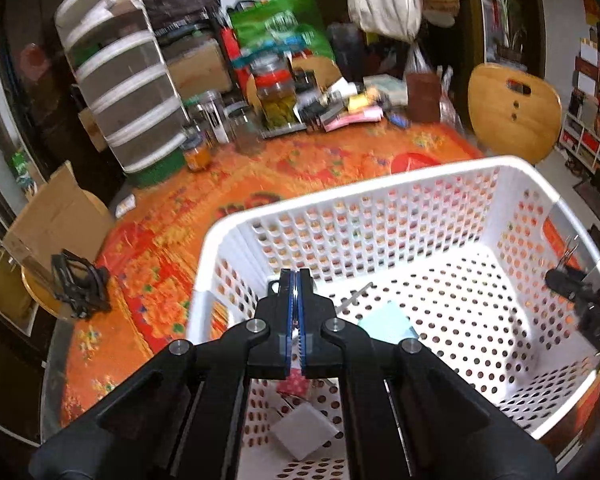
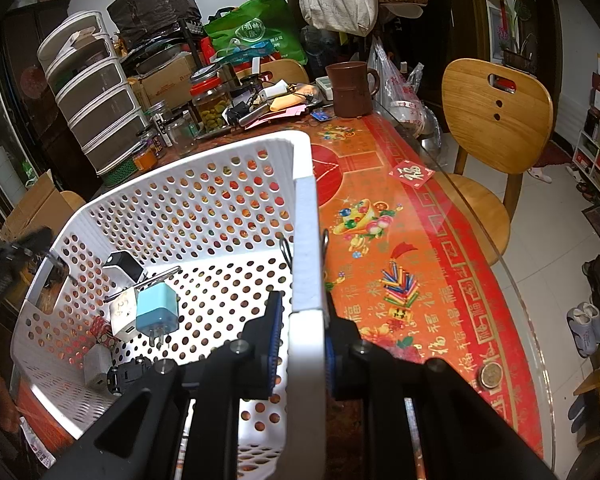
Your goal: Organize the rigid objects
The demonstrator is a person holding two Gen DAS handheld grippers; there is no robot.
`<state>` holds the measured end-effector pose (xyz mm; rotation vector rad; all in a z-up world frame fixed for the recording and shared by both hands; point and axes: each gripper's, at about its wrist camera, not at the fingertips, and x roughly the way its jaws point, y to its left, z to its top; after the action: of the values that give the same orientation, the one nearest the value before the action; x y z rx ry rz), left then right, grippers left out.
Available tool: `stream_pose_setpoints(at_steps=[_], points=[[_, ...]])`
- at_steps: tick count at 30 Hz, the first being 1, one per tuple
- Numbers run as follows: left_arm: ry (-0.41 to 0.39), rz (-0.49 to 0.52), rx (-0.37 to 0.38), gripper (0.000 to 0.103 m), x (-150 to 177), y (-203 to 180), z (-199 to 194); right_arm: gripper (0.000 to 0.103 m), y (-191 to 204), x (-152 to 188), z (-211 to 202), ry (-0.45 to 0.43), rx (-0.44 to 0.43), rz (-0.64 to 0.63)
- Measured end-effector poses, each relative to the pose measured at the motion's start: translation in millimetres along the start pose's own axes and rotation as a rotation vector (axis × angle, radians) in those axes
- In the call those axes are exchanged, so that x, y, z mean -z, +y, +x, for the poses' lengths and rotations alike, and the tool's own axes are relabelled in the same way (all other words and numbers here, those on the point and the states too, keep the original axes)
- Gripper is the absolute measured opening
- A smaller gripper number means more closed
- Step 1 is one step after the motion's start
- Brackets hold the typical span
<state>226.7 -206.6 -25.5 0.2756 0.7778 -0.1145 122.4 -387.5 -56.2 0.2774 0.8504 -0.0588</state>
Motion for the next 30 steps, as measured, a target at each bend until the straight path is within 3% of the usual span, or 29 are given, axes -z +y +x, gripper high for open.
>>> stream_pose_setpoints(at_steps=[10, 11, 12, 13, 15, 17, 23, 24, 27, 28, 30], points=[[0.105, 0.007, 0.064, 0.004, 5.5, -13.9, 29.9, 0.018, 0.9, -0.2, -0.9, 0.000, -0.001, 0.000], [0.098, 0.015, 0.067, 0.009, 5.7, -16.0, 28.5, 0.018, 0.9, -0.2, -1.0, 0.000, -0.001, -0.001], [0.089, 0.036, 0.063, 0.035, 6.5, -19.5, 25.9, 0.018, 1.0, -0.1, -1.0, 0.000, -0.001, -0.001], [0.081, 0.049, 0.054, 0.071, 6.6, -21.4, 22.4, 0.018, 0.8, -0.5, -0.9, 0.000, 0.000, -0.001], [0.004, 0.065, 0.045, 0.102, 5.6, -22.4, 5.0, 0.018, 0.8, -0.3, -0.9, 0.000, 0.000, 0.000], [-0.045, 0.090, 0.018, 0.102, 5.9, -23.4, -7.9, 0.018, 1.5, -0.7, -1.3, 0.000, -0.001, 0.001], [-0.058, 0.079, 0.038, 0.102, 15.3, -11.9, -19.7, 0.018, 2.3, -0.6, -2.7, 0.002, 0.003, -0.005], [-0.067, 0.068, 0.045, 0.102, 18.1, -6.9, -22.2, 0.026, 3.3, -0.9, -2.2, 0.012, 0.007, -0.012], [-0.094, 0.019, 0.070, 0.102, 24.9, 9.2, -31.9, 0.081, 4.8, -3.0, -4.3, 0.025, 0.041, -0.027], [-0.108, 0.003, 0.085, 0.102, 27.9, 15.3, -36.1, 0.086, 6.7, -2.2, -11.1, 0.006, 0.056, -0.037], [-0.150, -0.031, 0.098, 0.102, 36.3, 29.6, -50.7, 0.087, 11.4, 0.2, -32.2, -0.052, 0.089, -0.046]])
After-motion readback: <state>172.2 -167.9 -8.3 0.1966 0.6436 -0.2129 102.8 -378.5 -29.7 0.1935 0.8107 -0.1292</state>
